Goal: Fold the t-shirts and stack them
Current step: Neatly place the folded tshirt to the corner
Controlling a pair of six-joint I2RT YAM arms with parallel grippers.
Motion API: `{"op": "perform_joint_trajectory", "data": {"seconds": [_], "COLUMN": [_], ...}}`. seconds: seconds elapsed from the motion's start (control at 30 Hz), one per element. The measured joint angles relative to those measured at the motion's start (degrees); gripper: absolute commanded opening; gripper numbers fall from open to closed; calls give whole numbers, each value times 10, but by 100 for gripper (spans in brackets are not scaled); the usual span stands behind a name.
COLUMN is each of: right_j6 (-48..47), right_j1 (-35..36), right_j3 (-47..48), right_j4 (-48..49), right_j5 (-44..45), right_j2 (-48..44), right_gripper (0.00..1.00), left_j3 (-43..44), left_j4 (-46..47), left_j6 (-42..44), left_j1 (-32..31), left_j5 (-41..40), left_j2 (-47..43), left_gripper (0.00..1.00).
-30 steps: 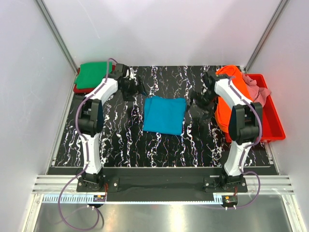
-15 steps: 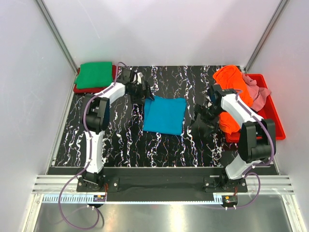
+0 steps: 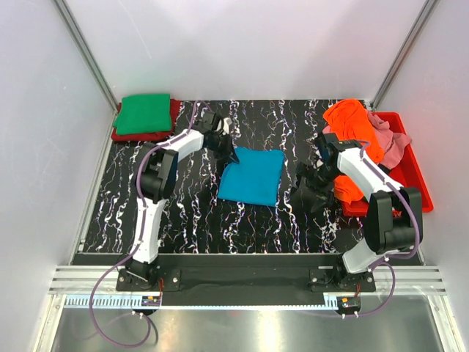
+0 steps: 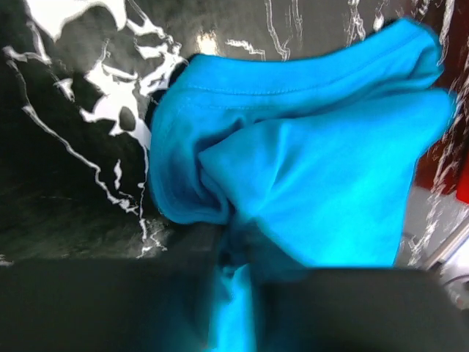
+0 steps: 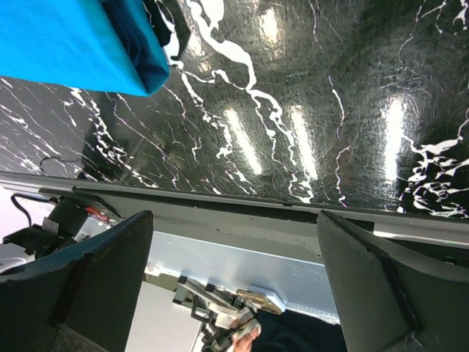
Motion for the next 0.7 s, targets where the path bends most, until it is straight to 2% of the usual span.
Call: {"op": "perform_joint_trajectory", "data": {"seconds": [0.27, 0.53, 0.7], "right_j6": [-3, -8, -13], "right_j1": [0, 0, 0], "right_j3": [-23, -42, -52], "right_j4": [5, 9, 19], "right_j5": [-4, -24, -42], "right_j2": [-39, -90, -106], "right_gripper": [100, 100, 100], "left_j3": [60, 162, 216], "left_j4": [-75, -159, -190], "left_j6": [9, 42, 49], "left_j1": [17, 97, 143], "left_j5": [-30, -78, -138], "left_j2": [5, -24, -49], "left_gripper": [0, 0, 0]}}
